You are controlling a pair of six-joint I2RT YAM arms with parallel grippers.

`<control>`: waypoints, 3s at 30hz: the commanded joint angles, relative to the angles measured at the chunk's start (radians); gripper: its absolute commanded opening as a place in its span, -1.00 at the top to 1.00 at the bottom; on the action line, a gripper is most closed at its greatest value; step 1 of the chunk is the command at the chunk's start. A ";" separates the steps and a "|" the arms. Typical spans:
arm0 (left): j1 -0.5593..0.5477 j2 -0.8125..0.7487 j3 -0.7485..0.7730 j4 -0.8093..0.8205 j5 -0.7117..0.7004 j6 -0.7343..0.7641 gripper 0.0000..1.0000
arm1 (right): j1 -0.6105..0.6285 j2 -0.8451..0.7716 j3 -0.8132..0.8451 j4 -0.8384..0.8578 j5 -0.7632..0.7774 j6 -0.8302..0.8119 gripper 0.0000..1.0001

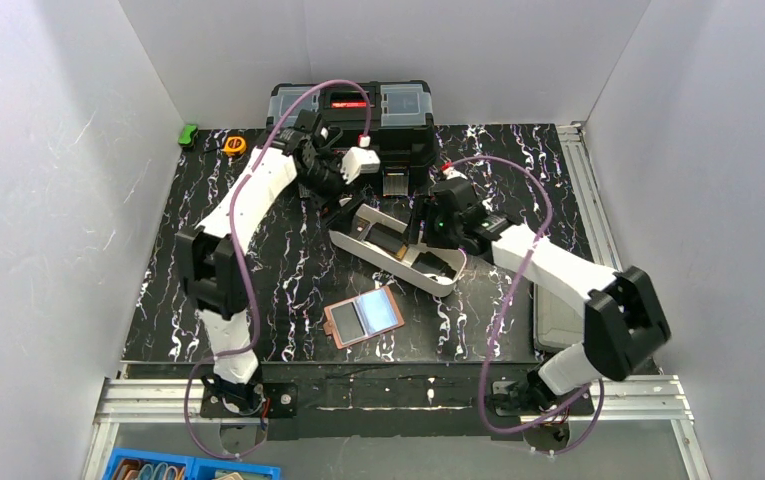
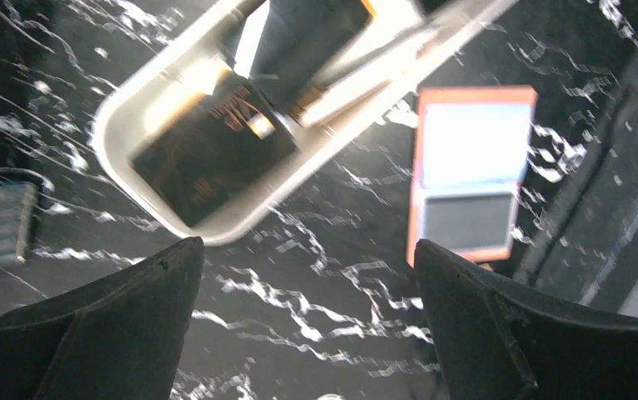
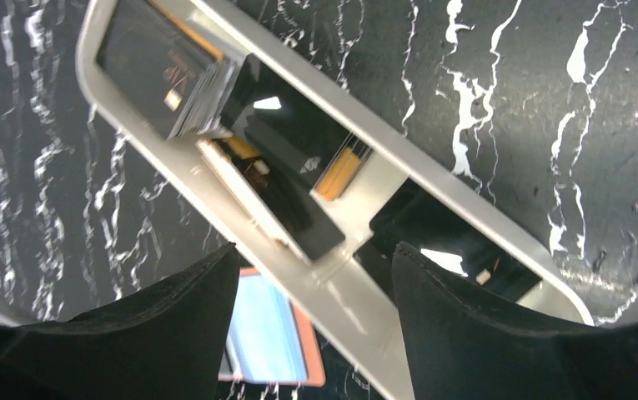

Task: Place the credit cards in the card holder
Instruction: Pick up the credit card from the storage box.

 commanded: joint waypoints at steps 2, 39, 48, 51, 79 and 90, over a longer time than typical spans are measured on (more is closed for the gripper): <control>-0.001 0.146 0.158 0.040 0.031 -0.014 -0.97 | 0.001 0.104 0.085 0.019 0.015 0.014 -0.45; -0.209 0.083 -0.307 0.809 -0.274 0.172 -0.97 | 0.000 0.185 -0.211 0.487 0.001 0.324 -0.29; -0.207 0.055 -0.163 0.668 -0.219 0.084 -0.97 | 0.002 0.045 -0.220 0.407 0.054 0.213 -0.39; -0.207 0.055 -0.104 0.564 -0.158 0.091 -0.97 | 0.002 0.022 -0.232 0.412 0.064 0.194 -0.37; -0.207 0.146 -0.292 0.793 -0.192 0.323 -0.95 | -0.006 0.166 -0.380 0.780 -0.050 0.397 -0.41; -0.216 0.177 -0.289 0.793 -0.191 0.315 -0.97 | -0.033 0.205 -0.463 0.984 -0.070 0.467 -0.39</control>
